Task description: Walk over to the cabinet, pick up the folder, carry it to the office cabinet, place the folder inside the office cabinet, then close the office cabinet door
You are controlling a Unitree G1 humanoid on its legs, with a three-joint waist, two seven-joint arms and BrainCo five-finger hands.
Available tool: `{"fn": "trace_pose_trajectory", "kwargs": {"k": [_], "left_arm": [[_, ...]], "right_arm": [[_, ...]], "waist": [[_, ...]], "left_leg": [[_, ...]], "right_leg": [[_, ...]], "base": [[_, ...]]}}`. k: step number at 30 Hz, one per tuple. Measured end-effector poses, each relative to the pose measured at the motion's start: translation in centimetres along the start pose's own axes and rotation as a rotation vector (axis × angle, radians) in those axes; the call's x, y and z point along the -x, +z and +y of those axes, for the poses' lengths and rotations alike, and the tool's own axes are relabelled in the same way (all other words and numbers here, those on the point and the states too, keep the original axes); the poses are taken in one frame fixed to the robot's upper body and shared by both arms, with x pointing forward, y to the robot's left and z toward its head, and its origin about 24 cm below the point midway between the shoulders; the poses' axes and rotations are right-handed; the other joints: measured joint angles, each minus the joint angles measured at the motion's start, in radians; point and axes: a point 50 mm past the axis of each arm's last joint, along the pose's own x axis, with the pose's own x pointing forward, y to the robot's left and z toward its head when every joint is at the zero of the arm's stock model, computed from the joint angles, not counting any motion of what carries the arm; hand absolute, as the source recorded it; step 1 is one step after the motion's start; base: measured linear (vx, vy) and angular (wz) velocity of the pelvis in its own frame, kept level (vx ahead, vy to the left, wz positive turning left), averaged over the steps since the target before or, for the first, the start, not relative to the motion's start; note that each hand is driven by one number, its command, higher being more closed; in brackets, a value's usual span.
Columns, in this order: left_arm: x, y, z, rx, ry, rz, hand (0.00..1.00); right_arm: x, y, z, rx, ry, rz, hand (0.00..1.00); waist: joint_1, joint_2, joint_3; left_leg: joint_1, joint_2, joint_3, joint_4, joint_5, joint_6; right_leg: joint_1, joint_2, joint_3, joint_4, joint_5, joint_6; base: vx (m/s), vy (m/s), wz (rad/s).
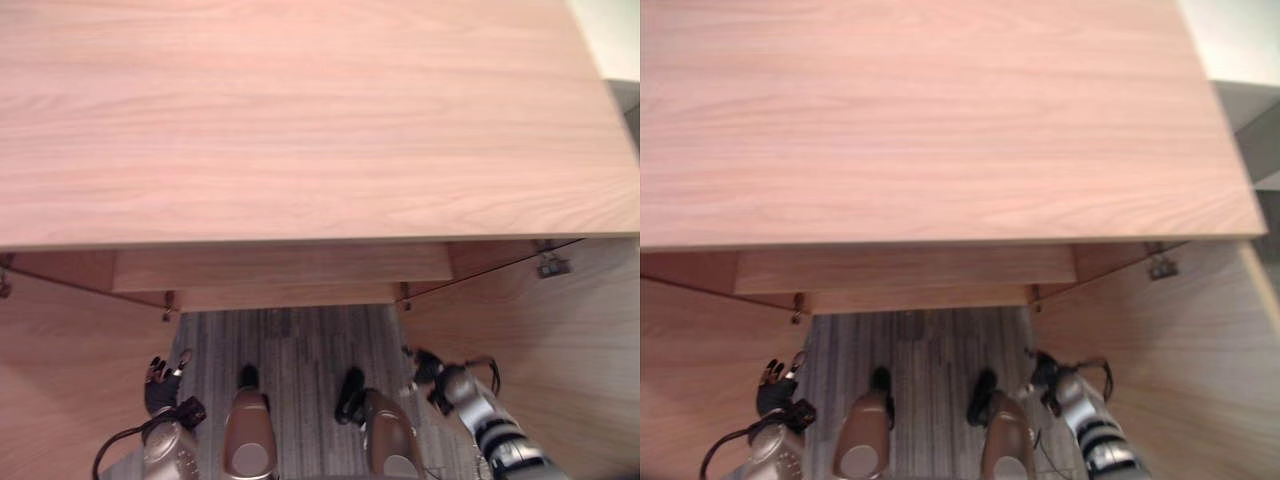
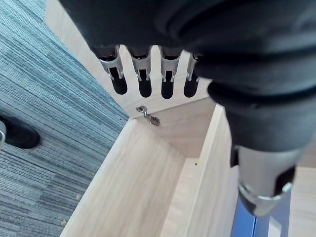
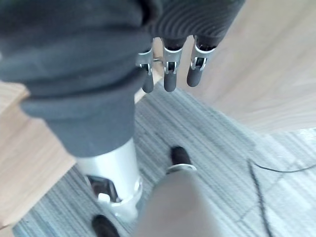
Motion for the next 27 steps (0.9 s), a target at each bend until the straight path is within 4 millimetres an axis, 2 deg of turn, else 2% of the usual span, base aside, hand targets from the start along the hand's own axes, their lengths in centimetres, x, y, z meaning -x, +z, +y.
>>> {"fn": "trace_pose_trajectory", "kwargs": {"k": [2, 4, 6, 7, 9, 10, 11, 13, 15, 16, 18, 21, 24, 26, 27], "left_arm": [[-0.1, -0.3, 0.7, -0.02, 0.012, 0.017, 0.0], [-0.1, -1.4, 1.2, -0.048, 0.02, 0.063, 0.0], [0.4, -3.7, 1.7, -0.087, 0.033, 0.152, 0.0], [1.2, -6.0, 1.5, -0.096, 0.034, 0.244, 0.0], [2.4, -8.3, 0.5, -0.104, 0.009, 0.333, 0.0], [3.0, -9.3, -0.3, -0.108, -0.013, 0.371, 0.0], [3.1, -9.7, -0.7, -0.117, -0.024, 0.388, 0.0], [3.3, -10.4, -1.4, -0.154, -0.047, 0.421, 0.0], [3.4, -10.6, -1.3, -0.173, -0.043, 0.43, 0.0], [3.4, -10.7, -1.4, -0.173, -0.044, 0.431, 0.0], [3.6, -11.1, -1.5, -0.177, -0.049, 0.451, 0.0], [3.6, -11.4, -1.4, -0.17, -0.034, 0.472, 0.0], [3.7, -11.7, -1.0, -0.151, -0.006, 0.49, 0.0], [3.7, -11.8, -0.7, -0.135, 0.013, 0.494, 0.0], [3.8, -11.9, -0.6, -0.128, 0.021, 0.501, 0.0]], "right_arm": [[1.3, -1.0, -0.3, 0.048, -0.004, -0.028, 0.0], [2.2, -1.2, -0.7, 0.072, 0.006, -0.072, 0.0], [2.0, -0.9, 0.1, 0.018, 0.029, -0.102, 0.0], [1.2, -0.5, 1.5, -0.094, 0.04, -0.105, 0.0], [0.2, -0.1, 3.6, -0.266, 0.042, -0.076, 0.0], [-0.3, 0.5, 5.6, -0.405, 0.043, -0.051, 0.0], [-0.5, 1.1, 7.3, -0.489, 0.057, -0.033, 0.0], [-0.5, 2.5, 10.6, -0.657, 0.073, -0.01, 0.0], [-0.3, 2.7, 11.6, -0.799, 0.04, 0.018, 0.0], [-0.2, 2.3, 11.8, -0.852, 0.027, 0.038, 0.0], [0.6, -0.6, 12.6, -1.022, -0.049, 0.147, 0.0], [1.4, -2.7, 12.9, -1.167, -0.136, 0.215, 0.0], [1.5, -3.2, 12.6, -1.224, -0.178, 0.219, 0.0], [1.6, -3.4, 12.5, -1.227, -0.185, 0.223, 0.0], [1.6, -3.5, 12.2, -1.235, -0.198, 0.22, 0.0]], "waist": [[-0.007, -0.005, -0.047], [-0.013, -0.006, -0.073], [-0.011, -0.004, -0.106], [-0.012, 0.013, -0.124], [-0.005, 0.042, -0.148], [-0.004, 0.069, -0.165], [-0.005, 0.082, -0.18], [-0.01, 0.092, -0.206], [-0.01, 0.089, -0.224], [-0.01, 0.088, -0.226], [-0.024, 0.088, -0.234], [-0.032, 0.085, -0.25], [-0.042, 0.079, -0.245], [-0.04, 0.079, -0.237], [-0.044, 0.09, -0.224]], "left_leg": [[0.021, 0.028, 0.027, -0.01, 0.0, -0.001], [0.055, 0.045, 0.045, 0.009, -0.001, 0.0], [0.085, 0.05, 0.036, 0.048, -0.002, 0.003], [0.094, 0.044, -0.032, 0.097, -0.035, 0.012], [0.101, 0.011, -0.137, 0.122, -0.095, 0.0], [0.12, 0.0, -0.184, 0.11, -0.133, -0.008], [0.153, -0.005, -0.209, 0.07, -0.143, -0.02], [0.185, -0.025, -0.15, 0.01, -0.135, 0.006], [0.192, -0.038, -0.075, -0.019, -0.121, 0.025], [0.206, -0.046, -0.054, -0.034, -0.113, 0.03], [0.265, -0.074, 0.001, -0.093, -0.087, 0.043], [0.301, -0.074, 0.07, -0.102, -0.088, 0.042], [0.331, -0.061, 0.16, -0.087, -0.107, 0.039], [0.367, -0.052, 0.239, -0.087, -0.124, 0.043], [0.392, -0.043, 0.298, -0.089, -0.13, 0.045]], "right_leg": [[0.008, 0.031, 0.009, -0.018, 0.0, -0.001], [0.031, 0.059, 0.034, -0.025, 0.003, -0.006], [0.062, 0.082, 0.076, -0.036, 0.005, -0.012], [0.095, 0.104, 0.107, -0.063, 0.016, -0.027], [0.099, 0.128, 0.142, -0.07, 0.026, -0.031], [0.094, 0.145, 0.165, -0.068, 0.03, -0.025], [0.09, 0.157, 0.18, -0.071, 0.036, -0.016], [0.097, 0.158, 0.245, -0.152, 0.11, 0.0], [0.098, 0.157, 0.308, -0.236, 0.181, 0.009], [0.105, 0.152, 0.324, -0.262, 0.199, 0.01], [0.143, 0.135, 0.366, -0.326, 0.244, 0.017], [0.15, 0.148, 0.423, -0.36, 0.276, 0.014], [0.141, 0.183, 0.496, -0.376, 0.29, 0.003], [0.133, 0.192, 0.489, -0.377, 0.29, -0.011], [0.124, 0.184, 0.425, -0.371, 0.279, -0.042]], "base": [[0.11, -0.097, -0.42], [0.12, -0.077, -0.59], [0.08, -0.056, -0.73], [0.05, -0.016, -0.72], [0.0, 0.077, -0.79], [-0.04, 0.186, -0.75], [-0.05, 0.196, -0.68], [-0.07, 0.185, -0.76], [-0.12, 0.2, -0.94], [-0.17, 0.198, -0.87], [-0.12, 0.119, -0.57], [-0.09, 0.045, -0.64], [-0.1, -0.007, -0.87], [-0.07, 0.004, -1.3], [-0.05, 0.032, -1.43]]}}
